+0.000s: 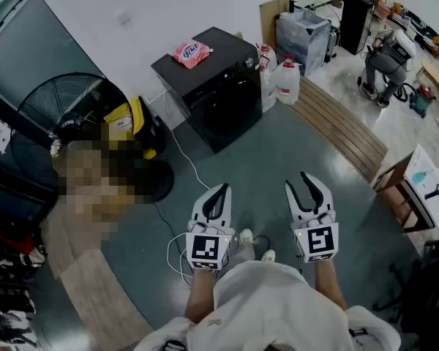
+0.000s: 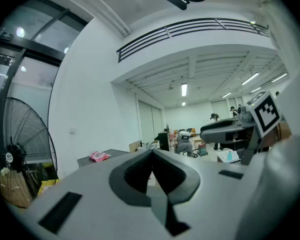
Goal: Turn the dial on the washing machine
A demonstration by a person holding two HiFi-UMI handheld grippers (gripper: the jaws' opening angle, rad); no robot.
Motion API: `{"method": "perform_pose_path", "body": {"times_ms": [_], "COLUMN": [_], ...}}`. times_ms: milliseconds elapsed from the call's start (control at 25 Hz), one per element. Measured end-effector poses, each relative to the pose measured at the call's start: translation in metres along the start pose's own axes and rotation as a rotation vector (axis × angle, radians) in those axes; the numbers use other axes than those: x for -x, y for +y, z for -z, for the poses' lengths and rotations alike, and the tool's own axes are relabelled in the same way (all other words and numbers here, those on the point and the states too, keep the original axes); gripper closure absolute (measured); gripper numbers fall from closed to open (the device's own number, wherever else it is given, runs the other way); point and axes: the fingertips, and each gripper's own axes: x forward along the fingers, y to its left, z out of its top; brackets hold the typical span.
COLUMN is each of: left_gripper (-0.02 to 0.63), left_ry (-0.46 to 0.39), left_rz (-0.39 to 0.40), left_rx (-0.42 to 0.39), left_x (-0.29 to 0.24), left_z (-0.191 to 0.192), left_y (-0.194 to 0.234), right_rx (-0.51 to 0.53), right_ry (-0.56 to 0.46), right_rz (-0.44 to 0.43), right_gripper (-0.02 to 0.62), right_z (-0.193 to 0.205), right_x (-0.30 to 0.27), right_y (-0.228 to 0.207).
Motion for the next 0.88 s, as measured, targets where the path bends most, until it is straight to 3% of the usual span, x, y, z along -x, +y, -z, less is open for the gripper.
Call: {"method": "perform_pose_path", "body": {"times_ms": [400, 880], "left_gripper": [0.594, 0.594], "left_ry": [-0.004, -0.016], "left_rz": [0.03, 0.096], "left_rx": [0.004, 0.042], "left_x": [-0.036, -0.117], "left_z": [0.004, 0.017], "left_y": [0.018, 0.096], "right_rx": [-0.01, 0.004], "right_ry": [0.014, 0.056], "right_rz": [-0.024, 0.021], "right_gripper": [0.416, 0.417], "right_z": [0.008, 0.015], "right_x": [-0.043, -0.158], "right_y": [-0.002, -0.009]}}
